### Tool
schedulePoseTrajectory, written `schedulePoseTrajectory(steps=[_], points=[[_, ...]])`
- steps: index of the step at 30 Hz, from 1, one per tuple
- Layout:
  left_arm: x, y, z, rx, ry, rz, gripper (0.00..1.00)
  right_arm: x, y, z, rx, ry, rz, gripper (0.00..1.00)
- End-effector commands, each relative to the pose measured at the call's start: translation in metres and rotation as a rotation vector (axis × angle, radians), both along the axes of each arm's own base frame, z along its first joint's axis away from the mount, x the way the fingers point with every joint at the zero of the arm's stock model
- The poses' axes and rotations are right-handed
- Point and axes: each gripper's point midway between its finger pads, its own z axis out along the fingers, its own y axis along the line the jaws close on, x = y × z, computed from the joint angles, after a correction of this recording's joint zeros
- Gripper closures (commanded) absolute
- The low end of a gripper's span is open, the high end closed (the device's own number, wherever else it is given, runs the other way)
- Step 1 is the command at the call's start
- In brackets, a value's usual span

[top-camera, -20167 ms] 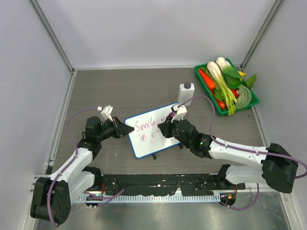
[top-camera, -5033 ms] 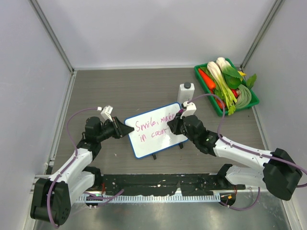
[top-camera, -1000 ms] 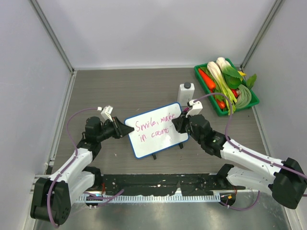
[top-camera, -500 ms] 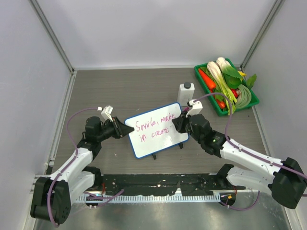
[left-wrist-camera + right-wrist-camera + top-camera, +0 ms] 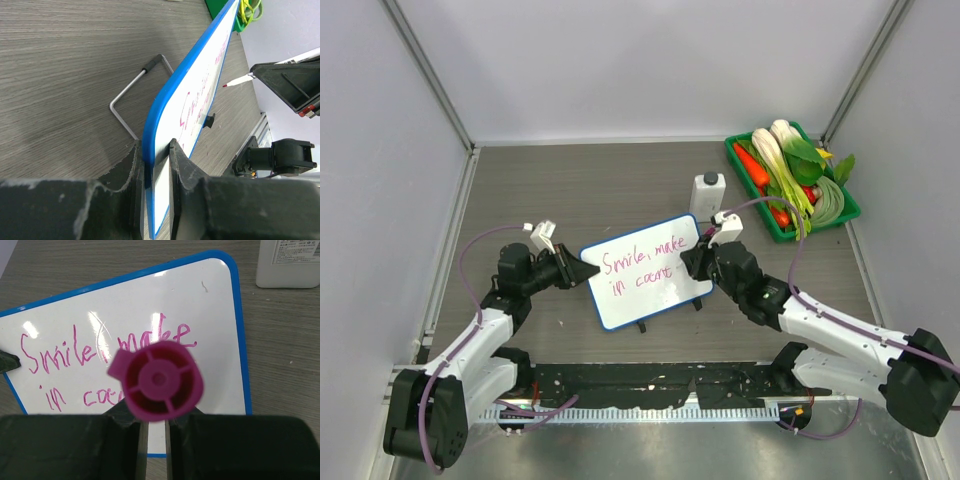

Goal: Write a sentence on the whiteboard
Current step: Write with the whiteboard marker on the whiteboard.

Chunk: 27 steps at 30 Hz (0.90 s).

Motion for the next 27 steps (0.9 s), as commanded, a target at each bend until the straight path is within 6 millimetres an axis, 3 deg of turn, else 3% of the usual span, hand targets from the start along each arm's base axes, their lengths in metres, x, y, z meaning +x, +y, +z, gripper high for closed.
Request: schedulePoseTrajectory(steps=[1,16,27], points=[[0.017,0.029,-0.027,0.157,-0.013,0.127,1.00,0.008,0.001,0.005,0.015,-0.034,-0.020,0.99],[0.017,0.029,-0.026,0.159,-0.015,0.131,1.00,0.010,0.008,-0.017,0.006,0.001,-0.008,0.99],[0.017,0.029,-0.026,0.158,-0.016,0.130,1.00,0.006,-0.004,-0.025,-0.023,0.012,-0.034,0.99]])
